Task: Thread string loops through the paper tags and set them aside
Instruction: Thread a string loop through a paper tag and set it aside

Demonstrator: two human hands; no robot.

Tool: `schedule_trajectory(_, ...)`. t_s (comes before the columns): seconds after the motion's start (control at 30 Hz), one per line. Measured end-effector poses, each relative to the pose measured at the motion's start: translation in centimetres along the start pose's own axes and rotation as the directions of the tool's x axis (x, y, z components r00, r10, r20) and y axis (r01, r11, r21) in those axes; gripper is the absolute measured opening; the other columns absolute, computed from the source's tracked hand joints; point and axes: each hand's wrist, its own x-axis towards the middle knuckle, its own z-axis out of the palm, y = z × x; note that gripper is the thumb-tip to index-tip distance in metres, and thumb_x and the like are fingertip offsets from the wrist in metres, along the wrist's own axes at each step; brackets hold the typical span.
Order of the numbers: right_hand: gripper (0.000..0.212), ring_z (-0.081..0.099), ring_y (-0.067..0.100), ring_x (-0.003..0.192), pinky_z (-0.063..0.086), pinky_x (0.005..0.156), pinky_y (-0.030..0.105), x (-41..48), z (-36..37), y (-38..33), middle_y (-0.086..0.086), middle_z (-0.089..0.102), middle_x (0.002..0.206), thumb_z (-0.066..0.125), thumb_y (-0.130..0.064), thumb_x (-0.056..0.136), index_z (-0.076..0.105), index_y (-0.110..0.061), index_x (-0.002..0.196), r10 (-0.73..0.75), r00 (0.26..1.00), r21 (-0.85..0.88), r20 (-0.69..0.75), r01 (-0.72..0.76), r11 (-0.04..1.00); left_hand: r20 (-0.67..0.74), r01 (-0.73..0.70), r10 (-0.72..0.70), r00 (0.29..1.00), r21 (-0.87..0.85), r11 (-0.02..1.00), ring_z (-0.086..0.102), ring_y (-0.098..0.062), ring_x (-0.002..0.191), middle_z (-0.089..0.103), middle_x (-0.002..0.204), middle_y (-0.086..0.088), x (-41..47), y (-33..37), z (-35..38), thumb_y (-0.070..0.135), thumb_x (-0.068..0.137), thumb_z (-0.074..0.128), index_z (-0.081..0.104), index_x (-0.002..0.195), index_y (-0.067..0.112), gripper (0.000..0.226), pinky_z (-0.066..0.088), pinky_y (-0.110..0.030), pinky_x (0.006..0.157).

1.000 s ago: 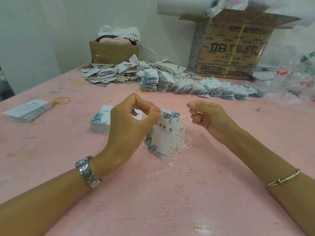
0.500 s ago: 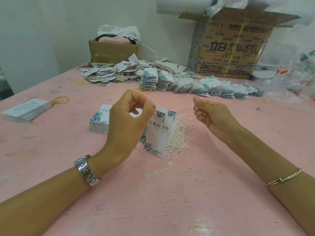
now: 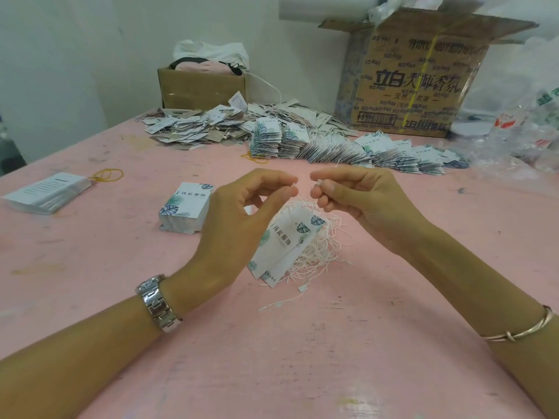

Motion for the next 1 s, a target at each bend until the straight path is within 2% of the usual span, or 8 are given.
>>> schedule_trajectory(0.2,0.018,0.068,0.015,0.069,0.056,0.069,0.024,-0.4,0.8,-0.3,0.008,0.074,0.080,0.069,-0.006,0.079,0.070,0.000,0.097,-0.108,0.994,-0.169,0.022,0.110,0.979,0.024,0.057,-0.058,0.998,0.027,0.998,0.065,-0.006,0.081,0.073,0.084,0.013,-0.1,-0.3,0.1,0.026,0.089,0.072,0.074,0.091,0.027,0.003,0.050,-0.028,0.078)
schedule_trajectory(0.43,0.018,0.063,0.010,0.068,0.052,0.069,0.021,-0.6,1.3,-0.4,-0.004,0.071,0.076,0.070,-0.005,0.083,0.072,-0.006,0.100,-0.192,0.981,-0.275,0.030,0.193,0.942,0.051,0.088,-0.091,0.995,0.066,0.994,0.063,0.001,0.077,0.073,0.081,0.016,-0.2,-0.2,0.1,0.030,0.086,0.074,0.073,0.084,0.031,0.003,0.045,-0.018,0.075)
schedule_trajectory(0.57,0.017,0.063,0.012,0.067,0.052,0.067,0.021,-0.6,1.6,-0.2,-0.001,0.070,0.078,0.072,-0.008,0.081,0.071,-0.006,0.097,-0.192,0.981,-0.294,0.033,0.193,0.936,0.062,0.077,-0.083,0.995,0.083,0.994,0.064,-0.001,0.078,0.073,0.083,0.016,-0.3,0.0,0.1,0.029,0.086,0.073,0.074,0.086,0.028,0.002,0.044,-0.021,0.076)
schedule_trajectory(0.77,0.012,0.062,0.012,0.066,0.052,0.067,0.021,-0.6,1.6,-0.1,0.005,0.069,0.078,0.071,-0.002,0.081,0.069,-0.003,0.093,-0.206,0.978,-0.284,0.042,0.209,0.936,0.061,0.077,-0.083,0.995,0.099,0.992,0.064,0.000,0.078,0.074,0.082,0.014,-0.3,0.1,0.2,0.029,0.087,0.073,0.075,0.087,0.027,0.003,0.044,-0.024,0.078)
schedule_trajectory(1.0,0.015,0.062,0.014,0.068,0.053,0.068,0.022,-0.7,1.8,-0.1,0.008,0.068,0.079,0.071,-0.004,0.081,0.069,-0.002,0.095,-0.224,0.974,-0.286,0.044,0.227,0.931,0.064,0.073,-0.081,0.995,0.109,0.991,0.063,0.001,0.078,0.074,0.082,0.014,-0.4,0.2,0.1,0.028,0.087,0.073,0.074,0.086,0.027,0.001,0.043,-0.021,0.077)
